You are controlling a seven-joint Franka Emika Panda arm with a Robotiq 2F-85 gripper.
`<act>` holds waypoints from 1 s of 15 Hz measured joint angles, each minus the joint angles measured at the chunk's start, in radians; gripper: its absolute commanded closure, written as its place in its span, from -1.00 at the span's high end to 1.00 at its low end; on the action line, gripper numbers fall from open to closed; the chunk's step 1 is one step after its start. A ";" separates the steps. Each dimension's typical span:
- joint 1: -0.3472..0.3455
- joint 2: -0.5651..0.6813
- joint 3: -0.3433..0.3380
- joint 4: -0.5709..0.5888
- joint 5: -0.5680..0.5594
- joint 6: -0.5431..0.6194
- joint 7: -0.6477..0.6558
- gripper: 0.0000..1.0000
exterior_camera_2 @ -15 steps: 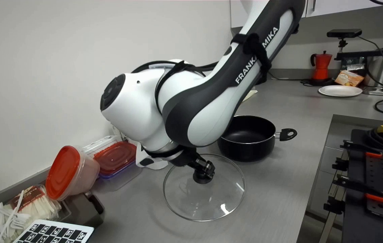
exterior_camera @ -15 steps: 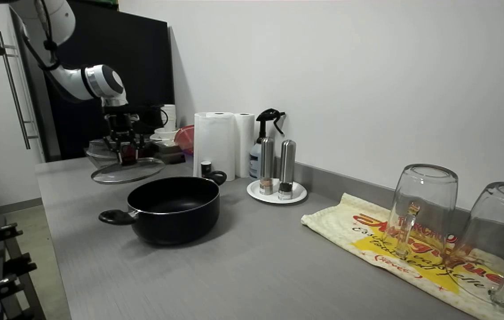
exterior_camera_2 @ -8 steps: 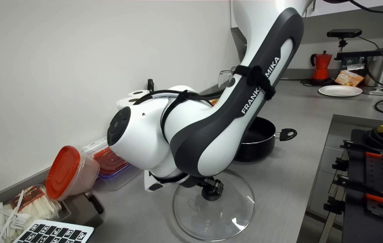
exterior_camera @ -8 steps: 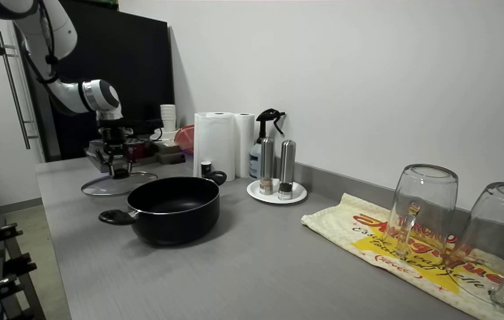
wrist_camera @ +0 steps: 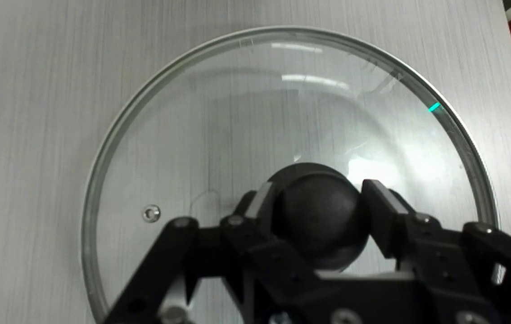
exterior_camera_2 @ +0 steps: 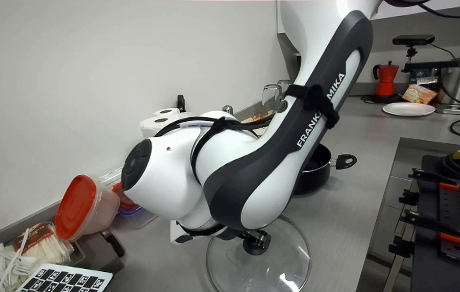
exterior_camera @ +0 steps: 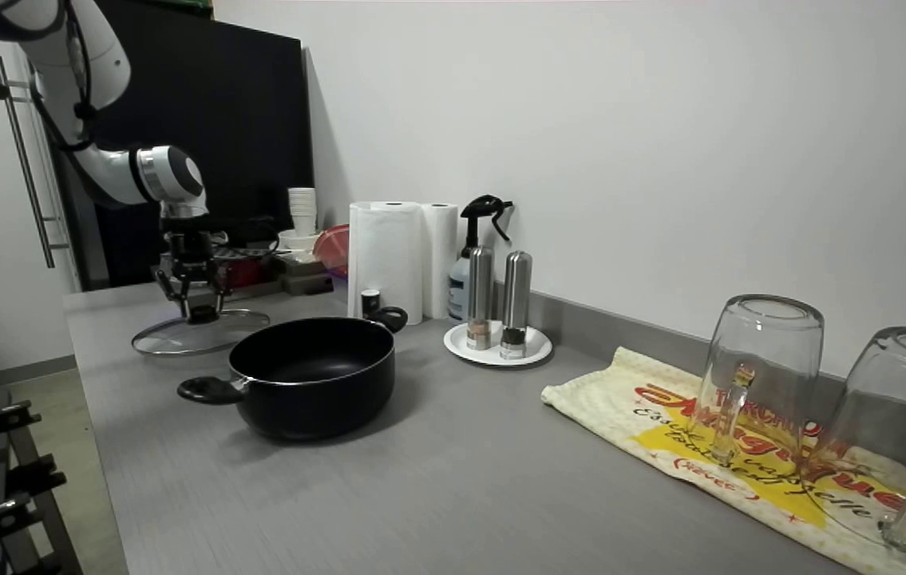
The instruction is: Remove the glass lid from the black pot and set it down on the left side of the countertop
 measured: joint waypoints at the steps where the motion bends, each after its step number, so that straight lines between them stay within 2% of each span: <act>1: 0.001 0.000 0.000 0.000 0.015 -0.001 0.016 -0.48; 7: 0.003 0.000 0.002 0.001 0.107 -0.024 0.045 -0.48; 15: 0.003 0.000 0.004 0.004 0.137 -0.048 0.045 -0.48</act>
